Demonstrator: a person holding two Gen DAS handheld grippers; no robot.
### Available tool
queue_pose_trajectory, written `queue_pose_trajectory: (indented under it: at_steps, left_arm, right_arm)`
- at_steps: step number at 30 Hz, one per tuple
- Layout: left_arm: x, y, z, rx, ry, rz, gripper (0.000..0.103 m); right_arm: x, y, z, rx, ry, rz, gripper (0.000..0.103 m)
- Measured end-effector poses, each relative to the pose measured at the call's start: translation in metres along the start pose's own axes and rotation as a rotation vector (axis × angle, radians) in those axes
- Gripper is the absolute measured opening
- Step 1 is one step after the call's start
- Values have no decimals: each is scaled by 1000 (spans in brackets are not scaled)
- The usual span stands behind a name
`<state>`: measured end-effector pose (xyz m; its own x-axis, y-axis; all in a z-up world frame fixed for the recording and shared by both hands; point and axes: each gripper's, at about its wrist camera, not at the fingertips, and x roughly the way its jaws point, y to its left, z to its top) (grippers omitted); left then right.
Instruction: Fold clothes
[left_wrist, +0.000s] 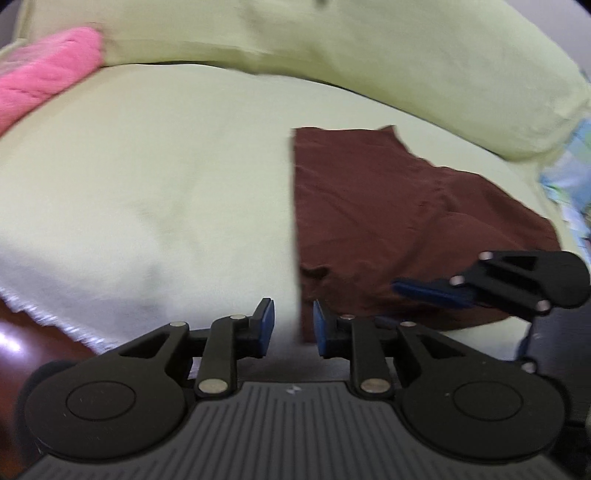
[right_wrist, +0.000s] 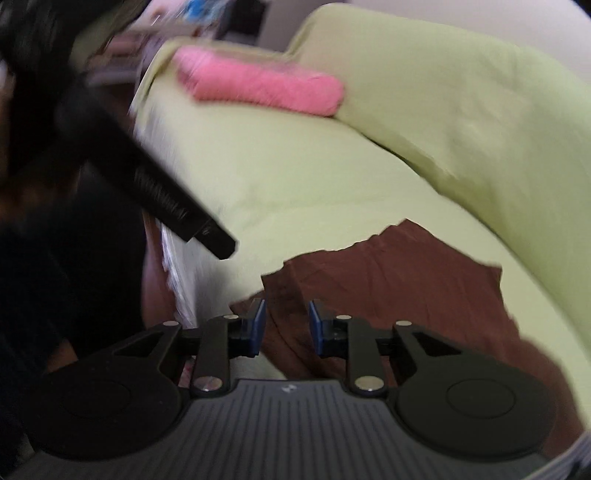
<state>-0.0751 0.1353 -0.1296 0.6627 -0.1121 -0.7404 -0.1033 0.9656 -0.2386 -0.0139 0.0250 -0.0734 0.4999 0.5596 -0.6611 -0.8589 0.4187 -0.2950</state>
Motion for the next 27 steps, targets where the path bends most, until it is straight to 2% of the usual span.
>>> queue_pose_trajectory:
  at_steps: [3, 8, 10, 11, 12, 15, 18, 21, 22, 23, 27]
  left_arm:
    - [9, -13, 7, 59, 15, -52, 39]
    - [28, -28, 13, 155, 65, -107, 38]
    - [30, -31, 13, 192, 71, -147, 34]
    - [31, -33, 12, 201, 79, -158, 24]
    - [33, -34, 11, 210, 91, -170, 2]
    - [43, -34, 7, 212, 128, -162, 0]
    - [40, -29, 1, 195, 134, -158, 0]
    - [33, -25, 3, 189, 129, -170, 0]
    - [33, -24, 5, 188, 129, -172, 0]
    - [33, -22, 7, 185, 130, -173, 0]
    - [31, -16, 13, 182, 128, -168, 0]
  right_arm:
    - [-10, -6, -7, 27, 28, -20, 21]
    - [-25, -11, -23, 83, 64, -64, 22]
    - [-27, -11, -27, 96, 80, -78, 22]
    - [-28, -12, -30, 98, 93, -91, 23]
    - [-28, -12, -32, 97, 97, -97, 24]
    - [-26, -13, -41, 72, 120, -129, 40]
    - [-27, -10, -45, 31, 123, -137, 42]
    - [-24, -11, -48, -26, 134, -141, 28]
    - [-22, -12, -48, -44, 146, -143, 13]
    - [-19, -12, -49, -62, 159, -144, 3]
    - [-15, -11, -52, -130, 152, -141, 0]
